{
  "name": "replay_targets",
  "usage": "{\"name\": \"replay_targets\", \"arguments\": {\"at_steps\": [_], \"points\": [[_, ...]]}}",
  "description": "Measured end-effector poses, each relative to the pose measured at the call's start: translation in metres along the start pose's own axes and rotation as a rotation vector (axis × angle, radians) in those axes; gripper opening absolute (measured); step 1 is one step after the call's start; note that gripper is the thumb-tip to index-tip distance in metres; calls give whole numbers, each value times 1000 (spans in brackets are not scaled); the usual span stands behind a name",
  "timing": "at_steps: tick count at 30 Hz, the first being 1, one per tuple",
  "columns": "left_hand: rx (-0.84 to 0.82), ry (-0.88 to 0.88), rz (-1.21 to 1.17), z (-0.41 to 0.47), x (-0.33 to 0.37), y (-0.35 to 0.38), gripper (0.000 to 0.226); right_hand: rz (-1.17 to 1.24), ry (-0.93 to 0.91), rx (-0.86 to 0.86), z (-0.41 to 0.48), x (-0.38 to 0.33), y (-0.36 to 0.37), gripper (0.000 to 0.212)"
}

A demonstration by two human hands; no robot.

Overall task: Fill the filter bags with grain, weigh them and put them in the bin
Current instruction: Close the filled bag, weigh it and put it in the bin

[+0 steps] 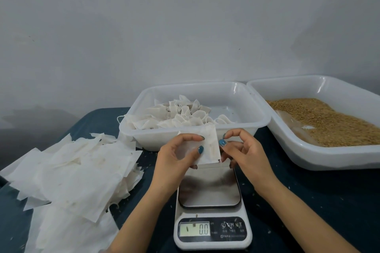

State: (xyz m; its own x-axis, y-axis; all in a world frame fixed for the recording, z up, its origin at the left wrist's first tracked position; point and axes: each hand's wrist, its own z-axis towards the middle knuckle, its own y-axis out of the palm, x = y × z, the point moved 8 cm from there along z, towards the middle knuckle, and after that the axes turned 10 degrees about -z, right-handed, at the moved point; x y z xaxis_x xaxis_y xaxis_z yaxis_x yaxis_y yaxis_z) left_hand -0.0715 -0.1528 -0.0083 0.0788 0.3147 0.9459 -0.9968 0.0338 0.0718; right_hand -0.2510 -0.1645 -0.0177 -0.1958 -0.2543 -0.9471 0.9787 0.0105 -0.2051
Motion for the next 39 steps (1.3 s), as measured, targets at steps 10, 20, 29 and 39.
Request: {"name": "replay_targets", "arguments": {"at_steps": [10,20,29,39], "points": [[-8,-10,-12,-1,-1,-1,22,-3,-20,0,-1,-3,-1,15],[-27,7,58,-1,-2,0,25,10,-25,-18,-3,-5,2,19],[-10,15,93,-1,-2,0,31,62,-40,-21,-3,-6,2,18],[-58,123,246,-6,5,10,18,95,-57,-55,-4,-3,9,17]]}}
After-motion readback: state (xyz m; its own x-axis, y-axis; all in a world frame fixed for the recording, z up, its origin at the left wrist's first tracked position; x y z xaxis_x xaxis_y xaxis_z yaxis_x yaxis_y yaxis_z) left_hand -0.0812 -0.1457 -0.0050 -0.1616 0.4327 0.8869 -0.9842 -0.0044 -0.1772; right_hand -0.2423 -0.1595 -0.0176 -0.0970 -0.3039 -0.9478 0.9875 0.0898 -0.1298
